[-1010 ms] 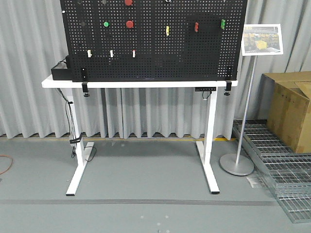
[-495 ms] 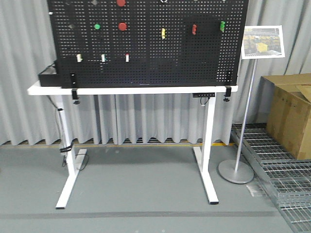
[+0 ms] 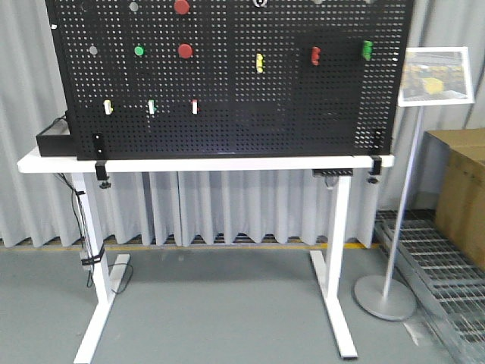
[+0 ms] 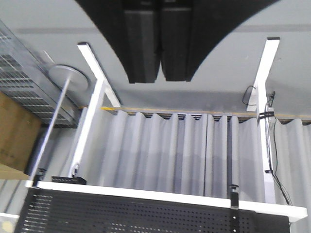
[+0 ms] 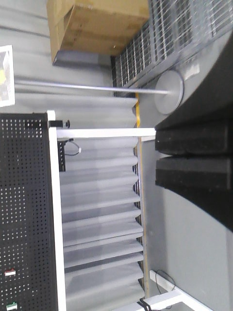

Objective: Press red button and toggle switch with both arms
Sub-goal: 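Drive the base forward toward the black pegboard with both arms lowered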

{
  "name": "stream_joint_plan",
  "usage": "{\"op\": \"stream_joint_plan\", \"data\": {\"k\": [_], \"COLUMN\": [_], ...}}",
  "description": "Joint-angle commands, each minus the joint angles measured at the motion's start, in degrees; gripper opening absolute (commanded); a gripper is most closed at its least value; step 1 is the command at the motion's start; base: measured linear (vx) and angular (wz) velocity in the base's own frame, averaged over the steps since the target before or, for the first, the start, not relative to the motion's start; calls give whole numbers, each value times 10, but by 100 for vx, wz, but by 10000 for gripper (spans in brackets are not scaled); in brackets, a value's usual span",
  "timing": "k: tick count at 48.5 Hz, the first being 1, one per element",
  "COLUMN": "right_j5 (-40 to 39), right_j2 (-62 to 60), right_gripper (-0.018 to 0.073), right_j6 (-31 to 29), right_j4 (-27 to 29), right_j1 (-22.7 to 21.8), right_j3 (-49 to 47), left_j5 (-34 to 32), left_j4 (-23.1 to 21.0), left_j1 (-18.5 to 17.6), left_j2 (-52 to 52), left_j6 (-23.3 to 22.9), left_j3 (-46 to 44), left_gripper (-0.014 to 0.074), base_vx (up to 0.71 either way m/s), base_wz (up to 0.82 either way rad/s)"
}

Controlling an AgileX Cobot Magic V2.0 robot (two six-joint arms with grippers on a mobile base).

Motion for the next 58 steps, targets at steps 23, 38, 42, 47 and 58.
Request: {"op": "stream_joint_plan", "data": {"k": [23, 38, 42, 47, 58], "right_j5": [-47, -47, -47, -47, -47], "right_j2": [-9, -9, -9, -9, -9], "right_gripper": [-3, -3, -3, -3, -3], "right_j6": [-5, -5, -5, -5, -5], "right_j4": [-5, -5, -5, -5, -5], "right_j1": [-4, -4, -4, -4, -4], "right_j3": [6, 6, 6, 6, 6], "left_j5": [-50, -50, -50, -50, -50], "left_j4": [-6, -6, -6, -6, -6], "left_j1": [0, 0, 0, 0, 0], "left_j2": [-9, -9, -9, -9, -9], "left_j6": [-5, -5, -5, -5, -5], "left_j3": [19, 19, 19, 19, 19], "left_gripper": [2, 2, 2, 2, 2], "base_vx": [44, 41, 38, 38, 37], "base_wz": [12, 4, 0, -1, -2]}}
